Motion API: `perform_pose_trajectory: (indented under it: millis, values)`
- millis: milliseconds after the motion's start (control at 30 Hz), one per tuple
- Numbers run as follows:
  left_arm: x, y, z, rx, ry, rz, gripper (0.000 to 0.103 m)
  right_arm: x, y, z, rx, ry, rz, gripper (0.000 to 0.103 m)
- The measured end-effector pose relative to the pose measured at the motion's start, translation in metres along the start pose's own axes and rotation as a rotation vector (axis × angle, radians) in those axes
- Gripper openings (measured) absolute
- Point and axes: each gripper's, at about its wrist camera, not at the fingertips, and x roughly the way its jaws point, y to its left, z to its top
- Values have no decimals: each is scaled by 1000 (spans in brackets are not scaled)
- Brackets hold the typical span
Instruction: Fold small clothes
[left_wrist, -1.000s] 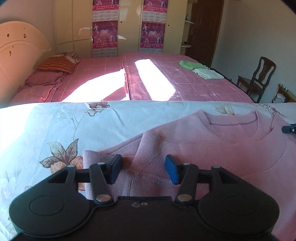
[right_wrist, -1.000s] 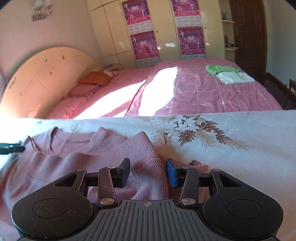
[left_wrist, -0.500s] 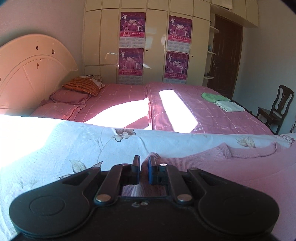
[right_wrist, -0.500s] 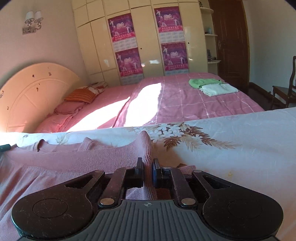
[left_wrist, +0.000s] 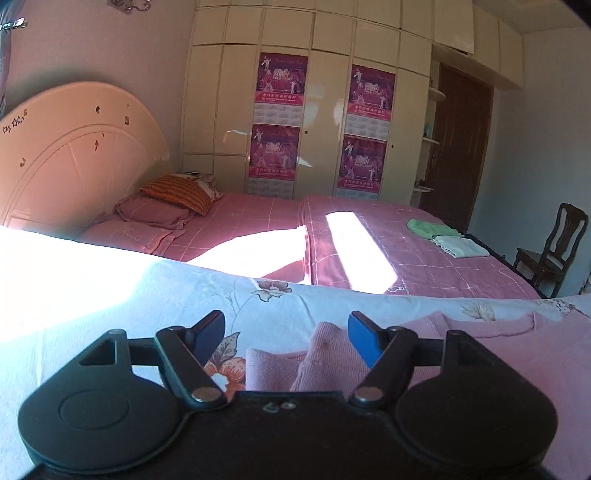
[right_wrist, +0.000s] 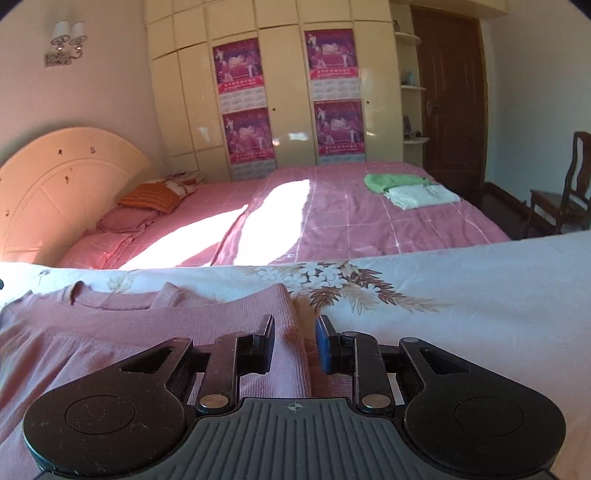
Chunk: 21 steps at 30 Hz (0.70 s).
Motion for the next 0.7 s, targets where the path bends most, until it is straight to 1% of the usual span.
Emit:
perform_pose_trajectory:
  millis: [33,67,100,133,200,267,333,367,400,433,467,500,533,600,633,667,700]
  values:
    - [4,0,-3,16,39,-13,70,-3,0,-4,-11,8,17,24]
    - [9,1,-5,27,74,-17,66,-3,1,-7,-29,18,15,24]
    - [19,0,-6,33,110,-25,56,0,2,-11,-48,23,3,24]
    - [27,0,-5,33,138,-40,54,4,1,-12,-45,25,0,24]
    - [45,-6,-1,60,186,-35,54,13,-4,-7,8,29,4,24]
    - [59,-13,4,93,222,-24,56,24,-7,2,35,36,9,24]
    - [75,-17,10,112,265,-27,56,40,-4,12,31,77,21,24]
    - [80,-18,12,116,274,-27,55,47,-1,14,5,107,15,24]
    - [84,-18,13,113,285,-46,36,54,5,14,-35,132,12,24]
    - [86,-18,15,98,294,-83,7,58,11,11,-92,144,10,22]
    - [83,-22,16,109,261,-65,3,58,15,9,-132,135,7,14]
    - [79,-26,18,125,219,-59,3,55,16,7,-138,109,1,9]
    - [71,-30,20,126,153,-63,3,47,13,8,-117,64,-4,9]
    - [63,-35,22,129,77,-63,3,31,7,9,-85,-6,-21,8]
    - [64,-41,23,142,52,-58,3,25,6,8,-94,-35,-38,8]
    - [68,-44,21,156,51,-51,3,25,5,7,-99,-40,-53,8]
    - [77,-49,18,174,75,-42,3,32,3,6,-91,-13,-61,8]
